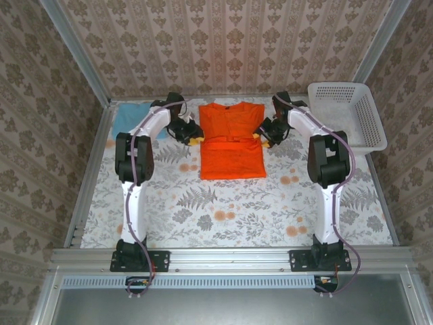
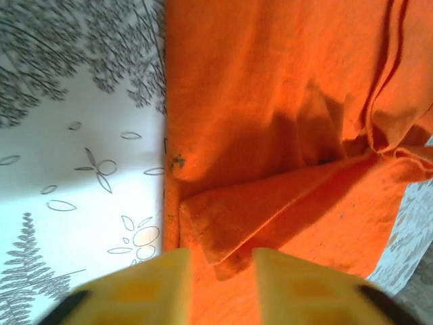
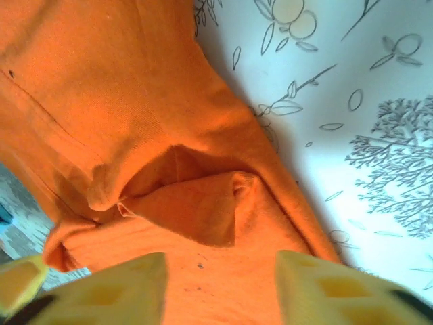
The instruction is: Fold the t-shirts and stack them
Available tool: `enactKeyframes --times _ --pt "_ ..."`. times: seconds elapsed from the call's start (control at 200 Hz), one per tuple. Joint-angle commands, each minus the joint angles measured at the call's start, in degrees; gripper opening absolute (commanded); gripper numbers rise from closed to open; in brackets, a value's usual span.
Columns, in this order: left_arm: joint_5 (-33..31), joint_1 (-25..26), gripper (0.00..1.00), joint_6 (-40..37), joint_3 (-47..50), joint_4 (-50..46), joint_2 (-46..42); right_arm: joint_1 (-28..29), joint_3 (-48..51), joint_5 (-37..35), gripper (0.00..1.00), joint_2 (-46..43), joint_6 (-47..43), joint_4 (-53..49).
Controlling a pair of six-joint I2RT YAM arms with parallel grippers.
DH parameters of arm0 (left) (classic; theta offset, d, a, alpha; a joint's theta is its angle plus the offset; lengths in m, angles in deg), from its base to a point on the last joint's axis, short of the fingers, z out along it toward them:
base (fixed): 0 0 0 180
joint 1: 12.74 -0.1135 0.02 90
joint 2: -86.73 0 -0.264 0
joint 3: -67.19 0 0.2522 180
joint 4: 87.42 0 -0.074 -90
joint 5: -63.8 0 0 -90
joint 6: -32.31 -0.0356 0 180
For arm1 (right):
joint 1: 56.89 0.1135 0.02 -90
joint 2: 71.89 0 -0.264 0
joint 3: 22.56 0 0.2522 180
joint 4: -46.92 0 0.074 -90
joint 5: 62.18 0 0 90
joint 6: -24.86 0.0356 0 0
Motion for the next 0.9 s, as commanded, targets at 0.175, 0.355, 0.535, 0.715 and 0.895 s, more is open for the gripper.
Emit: enactKeyframes --times 0.175,0.355,0.535,0.715,0.895 --pt "-2.93 -0.1 0.41 2.91 10.87 4.67 -15.08 -1.13 16.09 2.19 0.4 -15.07 0.93 8.7" --pt "5.99 5.75 0.25 -3.97 16.09 2.99 -15.7 3.16 28.95 8.18 0.14 -20.02 1.73 15.37" --pt "5.99 9.94 0.23 -6.67 18.26 2.74 -11.13 5.27 36.05 6.3 0.07 -18.68 3.59 21.1" --pt "2.62 12.53 0.22 -10.53 23.75 1.58 -9.05 5.96 41.98 5.31 0.05 -17.49 2.33 20.41" --pt "0.1 13.49 0.21 -12.1 34.18 1.78 -12.75 6.3 51.05 4.11 0.05 -21.61 1.0 21.72"
